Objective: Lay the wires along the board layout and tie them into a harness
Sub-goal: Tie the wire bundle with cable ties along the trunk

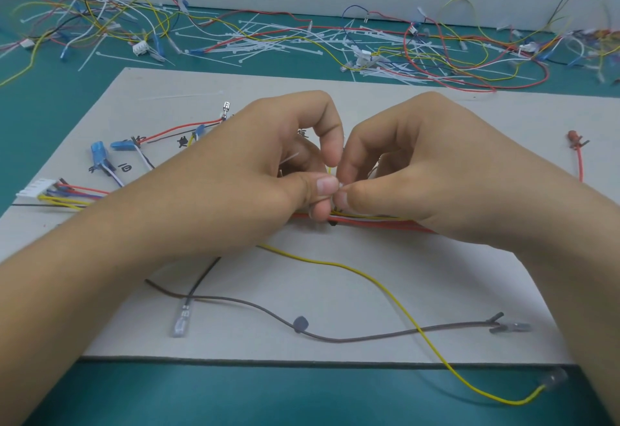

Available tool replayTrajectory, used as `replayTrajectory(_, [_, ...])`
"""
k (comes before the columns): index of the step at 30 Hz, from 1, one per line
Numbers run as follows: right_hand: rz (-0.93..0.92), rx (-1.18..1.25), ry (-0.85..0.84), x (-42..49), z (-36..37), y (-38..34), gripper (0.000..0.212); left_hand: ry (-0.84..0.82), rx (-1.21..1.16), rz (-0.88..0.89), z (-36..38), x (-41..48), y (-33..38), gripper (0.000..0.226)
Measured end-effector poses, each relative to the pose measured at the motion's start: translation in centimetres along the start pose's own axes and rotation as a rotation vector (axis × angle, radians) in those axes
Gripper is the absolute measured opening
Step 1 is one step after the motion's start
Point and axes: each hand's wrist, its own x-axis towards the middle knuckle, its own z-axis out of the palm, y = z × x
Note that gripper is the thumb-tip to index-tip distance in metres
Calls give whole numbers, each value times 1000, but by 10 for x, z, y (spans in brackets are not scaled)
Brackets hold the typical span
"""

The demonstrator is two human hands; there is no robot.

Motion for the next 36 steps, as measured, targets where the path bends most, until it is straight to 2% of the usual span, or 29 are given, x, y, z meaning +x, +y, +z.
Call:
replayTrajectory(7, [84,121,-52,-1,-4,0,8,19,26,8,0,0,0,16])
replayTrajectory(13, [137,241,-56,0,-7,0,10,34,56,-1,1,0,0,27])
replayTrajectory(21, [185,330,-4,1,0,-2,13,70,-44,-52,-3,1,0,14])
replayTrajectory(26, [206,354,-20,0,-1,-2,16,71,-64,-83,-2,1,2,20])
replayTrajectory(31, [221,190,15,2,3,-1,13,68,-45,-93,-2,1,0,21])
replayTrajectory(36, [215,216,-17,1,1,-4,17,90,-62,-99,-2,2,1,17])
